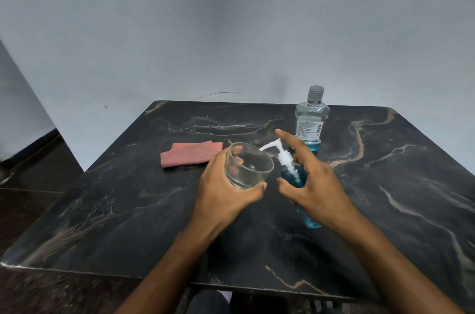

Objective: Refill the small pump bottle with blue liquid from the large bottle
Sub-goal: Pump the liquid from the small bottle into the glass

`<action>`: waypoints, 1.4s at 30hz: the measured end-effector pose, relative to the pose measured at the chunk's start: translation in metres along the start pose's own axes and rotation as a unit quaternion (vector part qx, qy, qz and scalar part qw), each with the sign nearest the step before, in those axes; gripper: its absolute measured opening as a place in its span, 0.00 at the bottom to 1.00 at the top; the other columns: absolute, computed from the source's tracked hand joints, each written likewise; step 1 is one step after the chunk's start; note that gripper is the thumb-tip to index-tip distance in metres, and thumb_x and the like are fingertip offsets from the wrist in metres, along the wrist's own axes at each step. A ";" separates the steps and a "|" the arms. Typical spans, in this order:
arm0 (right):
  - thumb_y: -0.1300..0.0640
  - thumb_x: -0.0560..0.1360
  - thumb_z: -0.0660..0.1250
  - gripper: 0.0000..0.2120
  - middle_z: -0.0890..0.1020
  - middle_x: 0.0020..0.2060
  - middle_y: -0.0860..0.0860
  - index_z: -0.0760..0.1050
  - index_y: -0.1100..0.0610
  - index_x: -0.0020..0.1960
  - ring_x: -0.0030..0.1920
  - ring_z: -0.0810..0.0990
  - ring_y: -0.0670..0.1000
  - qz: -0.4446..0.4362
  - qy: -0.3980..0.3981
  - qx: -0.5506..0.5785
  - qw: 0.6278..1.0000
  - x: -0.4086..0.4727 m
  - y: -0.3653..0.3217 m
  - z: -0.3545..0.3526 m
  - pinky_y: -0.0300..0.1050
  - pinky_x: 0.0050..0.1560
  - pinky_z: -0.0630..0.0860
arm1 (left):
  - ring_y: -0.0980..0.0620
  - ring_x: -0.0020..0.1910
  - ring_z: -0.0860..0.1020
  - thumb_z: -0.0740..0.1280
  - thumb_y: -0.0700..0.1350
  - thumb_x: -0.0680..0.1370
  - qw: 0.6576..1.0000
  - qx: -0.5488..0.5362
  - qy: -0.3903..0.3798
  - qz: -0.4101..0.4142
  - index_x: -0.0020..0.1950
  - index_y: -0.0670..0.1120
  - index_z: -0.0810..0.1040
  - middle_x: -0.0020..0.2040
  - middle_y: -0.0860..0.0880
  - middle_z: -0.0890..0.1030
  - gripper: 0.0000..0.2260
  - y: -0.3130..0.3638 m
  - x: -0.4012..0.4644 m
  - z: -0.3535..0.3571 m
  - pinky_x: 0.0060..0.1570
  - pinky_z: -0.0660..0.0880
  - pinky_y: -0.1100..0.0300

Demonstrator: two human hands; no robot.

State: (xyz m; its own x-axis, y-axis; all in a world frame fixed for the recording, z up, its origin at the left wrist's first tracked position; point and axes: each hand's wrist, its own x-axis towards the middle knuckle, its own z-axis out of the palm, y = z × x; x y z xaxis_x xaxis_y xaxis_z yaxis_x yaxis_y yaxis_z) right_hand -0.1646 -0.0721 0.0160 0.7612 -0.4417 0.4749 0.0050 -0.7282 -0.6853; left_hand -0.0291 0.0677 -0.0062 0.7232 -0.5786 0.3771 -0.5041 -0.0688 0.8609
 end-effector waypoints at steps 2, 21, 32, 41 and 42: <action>0.60 0.68 0.71 0.43 0.80 0.50 0.33 0.59 0.29 0.73 0.38 0.82 0.43 -0.001 -0.009 -0.006 1.000 0.000 0.000 0.000 0.31 0.38 0.78 | 0.61 0.57 0.79 0.83 0.47 0.63 1.000 0.003 -0.004 -0.002 0.65 0.56 0.76 0.57 0.56 0.81 0.33 0.000 0.000 0.000 0.57 0.77 0.63; 0.52 0.67 0.69 0.32 0.77 0.37 0.34 0.59 0.34 0.65 0.43 0.78 0.37 -0.025 -0.007 -0.091 0.996 0.004 0.002 0.000 0.25 0.38 0.71 | 0.61 0.58 0.78 0.82 0.48 0.64 0.999 0.016 -0.034 -0.006 0.66 0.55 0.74 0.59 0.56 0.79 0.33 0.003 0.001 -0.001 0.57 0.77 0.63; 0.57 0.67 0.71 0.38 0.80 0.38 0.43 0.60 0.34 0.69 0.32 0.79 0.46 -0.034 -0.024 -0.048 0.998 0.006 -0.003 -0.002 0.31 0.31 0.73 | 0.60 0.60 0.77 0.82 0.48 0.64 0.999 0.007 -0.032 -0.002 0.67 0.56 0.73 0.60 0.56 0.78 0.34 0.003 0.001 -0.001 0.56 0.74 0.68; 0.59 0.69 0.72 0.34 0.79 0.40 0.38 0.59 0.35 0.64 0.37 0.79 0.43 -0.027 -0.014 -0.084 0.996 0.007 -0.007 -0.003 0.29 0.31 0.72 | 0.59 0.60 0.77 0.82 0.46 0.65 0.999 0.004 -0.032 -0.001 0.67 0.56 0.73 0.60 0.56 0.78 0.34 0.004 0.001 -0.002 0.58 0.75 0.65; 0.59 0.69 0.72 0.34 0.80 0.38 0.43 0.60 0.34 0.65 0.34 0.79 0.45 -0.025 -0.012 -0.078 0.997 0.007 -0.006 -0.004 0.31 0.30 0.72 | 0.59 0.60 0.77 0.82 0.47 0.65 0.999 0.005 -0.033 -0.001 0.67 0.56 0.73 0.60 0.56 0.78 0.34 0.004 0.001 -0.002 0.58 0.75 0.65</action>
State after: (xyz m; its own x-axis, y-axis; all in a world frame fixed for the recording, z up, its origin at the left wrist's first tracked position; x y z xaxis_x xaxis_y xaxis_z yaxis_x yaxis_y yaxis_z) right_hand -0.1617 -0.0727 0.0255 0.7780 -0.3911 0.4917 -0.0564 -0.8229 -0.5654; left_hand -0.0297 0.0683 -0.0017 0.6917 -0.6310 0.3513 -0.5074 -0.0786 0.8581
